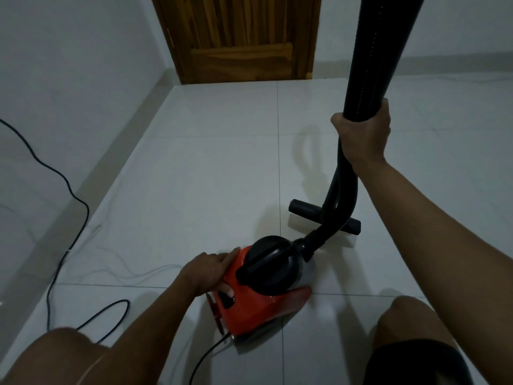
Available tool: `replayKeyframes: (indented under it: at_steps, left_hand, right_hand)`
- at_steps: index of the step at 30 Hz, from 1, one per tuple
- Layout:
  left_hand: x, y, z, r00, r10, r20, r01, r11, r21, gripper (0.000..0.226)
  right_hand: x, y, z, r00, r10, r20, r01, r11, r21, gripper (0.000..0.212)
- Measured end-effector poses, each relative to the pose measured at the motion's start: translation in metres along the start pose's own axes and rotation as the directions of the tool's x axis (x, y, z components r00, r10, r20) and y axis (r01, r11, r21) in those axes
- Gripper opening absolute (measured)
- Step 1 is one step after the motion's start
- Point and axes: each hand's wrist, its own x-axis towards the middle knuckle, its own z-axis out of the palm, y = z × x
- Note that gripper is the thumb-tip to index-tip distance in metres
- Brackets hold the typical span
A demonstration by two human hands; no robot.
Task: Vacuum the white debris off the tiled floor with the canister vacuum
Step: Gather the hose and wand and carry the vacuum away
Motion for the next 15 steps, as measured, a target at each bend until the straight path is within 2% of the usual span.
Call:
replayKeyframes:
  at_steps: [4,8,9,10,12,13,15]
  left_hand:
    - [-0.002,-0.001,0.007,0.999,0.022,-0.039,-0.020,0.998,0.052,0.118]
    - [0.006,0.007,-0.014,0.993,-0.061,0.103,0.057,0.998,0.037,0.120]
    - [0.011,0.009,-0.023,0.987,-0.090,0.134,0.085,0.995,0.048,0.114]
    - [0.017,0.012,-0.032,0.983,-0.114,0.144,0.107,0.993,0.053,0.098]
    - [0.027,0.018,-0.055,0.987,-0.143,0.074,0.147,0.988,-0.041,0.056]
    - [0.033,0.024,-0.065,0.989,-0.150,0.000,0.149,0.980,-0.130,0.045]
    - [0.041,0.045,-0.083,0.986,-0.149,-0.070,0.114,0.924,-0.364,0.052]
  right_hand:
    - [-0.004,-0.003,0.000,1.000,-0.007,0.002,0.007,1.000,-0.005,0.044]
    - [-0.007,-0.004,-0.004,1.000,-0.011,0.003,0.011,1.000,-0.017,0.049]
    - [-0.008,-0.005,-0.006,1.000,-0.012,0.006,0.012,1.000,-0.021,0.050]
    - [-0.008,-0.005,-0.007,1.000,-0.013,0.007,0.013,1.000,-0.027,0.051]
    - [-0.007,-0.003,-0.011,1.000,-0.011,0.001,0.011,0.999,-0.038,0.052]
    - [-0.007,-0.002,-0.012,1.000,-0.008,-0.003,0.008,0.999,-0.042,0.052]
    - [-0.006,-0.001,-0.014,1.000,0.009,-0.015,-0.010,0.999,-0.047,0.050]
